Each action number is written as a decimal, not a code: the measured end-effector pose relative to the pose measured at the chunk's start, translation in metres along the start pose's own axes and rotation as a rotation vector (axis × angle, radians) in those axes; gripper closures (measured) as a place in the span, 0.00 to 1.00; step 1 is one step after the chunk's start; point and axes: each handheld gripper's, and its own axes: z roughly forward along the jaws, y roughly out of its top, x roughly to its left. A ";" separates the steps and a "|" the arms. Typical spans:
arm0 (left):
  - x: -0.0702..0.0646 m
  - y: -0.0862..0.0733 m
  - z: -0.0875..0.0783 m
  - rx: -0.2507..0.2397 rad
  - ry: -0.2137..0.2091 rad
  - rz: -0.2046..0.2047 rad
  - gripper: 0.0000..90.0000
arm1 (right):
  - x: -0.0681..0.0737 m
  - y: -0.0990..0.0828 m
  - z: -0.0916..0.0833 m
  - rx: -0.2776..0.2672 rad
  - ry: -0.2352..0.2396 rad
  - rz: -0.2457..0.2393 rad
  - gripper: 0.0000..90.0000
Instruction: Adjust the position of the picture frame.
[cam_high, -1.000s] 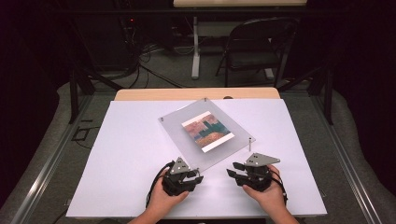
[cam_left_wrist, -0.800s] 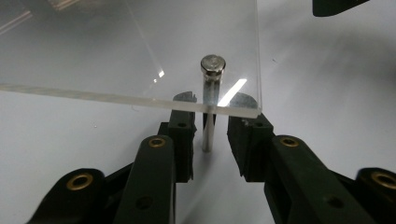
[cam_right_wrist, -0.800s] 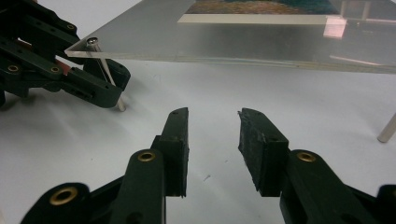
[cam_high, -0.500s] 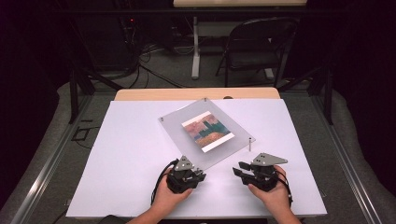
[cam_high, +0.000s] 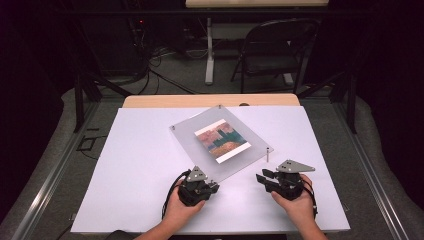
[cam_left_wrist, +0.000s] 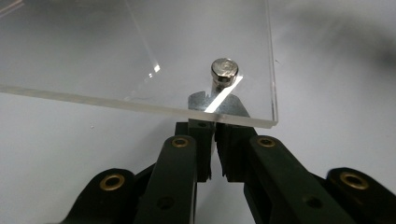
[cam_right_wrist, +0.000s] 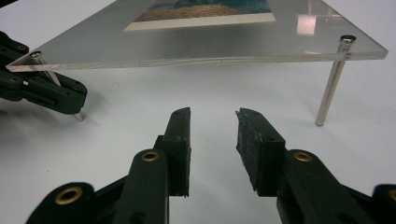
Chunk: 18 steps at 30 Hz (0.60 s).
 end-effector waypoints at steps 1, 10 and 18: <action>0.000 0.000 0.000 0.000 -0.007 -0.005 0.95 | -0.001 0.000 0.000 -0.001 -0.003 0.000 0.72; 0.004 0.002 -0.009 -0.015 -0.017 -0.030 0.95 | -0.018 0.000 0.002 -0.010 -0.081 0.023 0.70; 0.011 0.000 -0.023 -0.044 -0.005 -0.068 0.95 | -0.034 0.006 0.020 -0.020 -0.119 0.043 0.68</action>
